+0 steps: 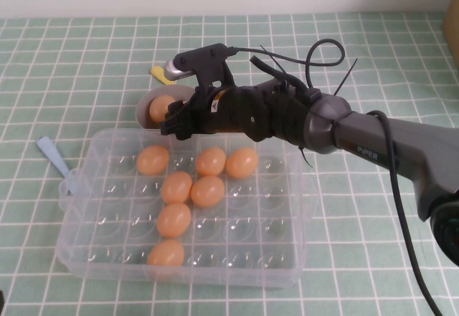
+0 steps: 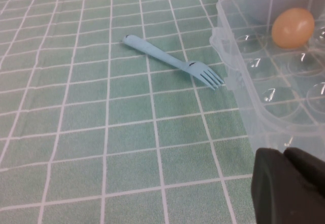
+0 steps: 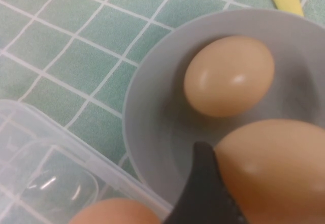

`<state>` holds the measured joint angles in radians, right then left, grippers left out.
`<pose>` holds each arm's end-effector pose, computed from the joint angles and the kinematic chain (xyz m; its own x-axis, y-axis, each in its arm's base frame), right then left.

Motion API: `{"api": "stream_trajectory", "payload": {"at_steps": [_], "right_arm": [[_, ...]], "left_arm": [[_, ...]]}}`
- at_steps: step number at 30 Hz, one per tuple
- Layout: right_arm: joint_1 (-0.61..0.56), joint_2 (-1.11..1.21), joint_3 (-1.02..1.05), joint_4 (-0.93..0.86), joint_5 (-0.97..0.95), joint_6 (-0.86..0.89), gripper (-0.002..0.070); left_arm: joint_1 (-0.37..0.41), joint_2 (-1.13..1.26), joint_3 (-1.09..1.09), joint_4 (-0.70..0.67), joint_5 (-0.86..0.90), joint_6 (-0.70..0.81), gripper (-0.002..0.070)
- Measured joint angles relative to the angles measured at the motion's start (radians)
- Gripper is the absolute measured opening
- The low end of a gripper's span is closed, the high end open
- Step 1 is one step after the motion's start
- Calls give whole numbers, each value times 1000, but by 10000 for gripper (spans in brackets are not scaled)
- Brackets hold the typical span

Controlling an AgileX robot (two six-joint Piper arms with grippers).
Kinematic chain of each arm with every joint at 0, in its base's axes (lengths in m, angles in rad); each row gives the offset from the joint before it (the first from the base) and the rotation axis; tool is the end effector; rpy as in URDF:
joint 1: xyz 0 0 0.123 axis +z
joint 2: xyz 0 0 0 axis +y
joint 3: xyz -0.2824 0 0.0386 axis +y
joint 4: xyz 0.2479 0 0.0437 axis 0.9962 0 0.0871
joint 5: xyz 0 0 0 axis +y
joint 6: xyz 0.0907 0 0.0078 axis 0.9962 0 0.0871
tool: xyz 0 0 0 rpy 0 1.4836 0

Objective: Take an egg out of the egg box

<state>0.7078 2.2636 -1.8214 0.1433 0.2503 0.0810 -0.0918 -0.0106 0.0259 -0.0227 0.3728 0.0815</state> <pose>0.3988 0.3455 0.1974 -0.5670 -0.1983 -0.7995 -0.5618 0.8030 0.1992 0.0524 -0.0056 0.1714 -0.2885 0.0871 -0.9535 0.1171 0.9916 0.0552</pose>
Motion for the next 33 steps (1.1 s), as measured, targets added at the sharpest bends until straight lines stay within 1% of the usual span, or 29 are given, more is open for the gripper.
{"api": "stream_trajectory", "payload": {"at_steps": [4, 7, 11, 18, 21, 23, 26, 33], "right_arm": [[-2, 1, -15, 3, 14, 0, 447], [-2, 2, -34, 3, 23, 0, 490], [-2, 2, -43, 3, 25, 0, 519], [-8, 2, -47, 6, 32, 0, 522], [-8, -1, -47, 6, 53, 0, 510], [-8, -25, -32, 6, 80, 0, 475], [-6, -96, 22, 6, 96, 0, 385], [14, -373, 297, 6, 83, 0, 102]], "left_arm": [[0, 0, 0, 0, 0, 0, -3], [0, 0, 0, 0, 0, 0, -3], [0, 0, 0, 0, 0, 0, -3], [0, 0, 0, 0, 0, 0, -3], [0, 0, 0, 0, 0, 0, -3], [0, 0, 0, 0, 0, 0, -3], [0, 0, 0, 0, 0, 0, -3], [0, 0, 0, 0, 0, 0, -3]]}}
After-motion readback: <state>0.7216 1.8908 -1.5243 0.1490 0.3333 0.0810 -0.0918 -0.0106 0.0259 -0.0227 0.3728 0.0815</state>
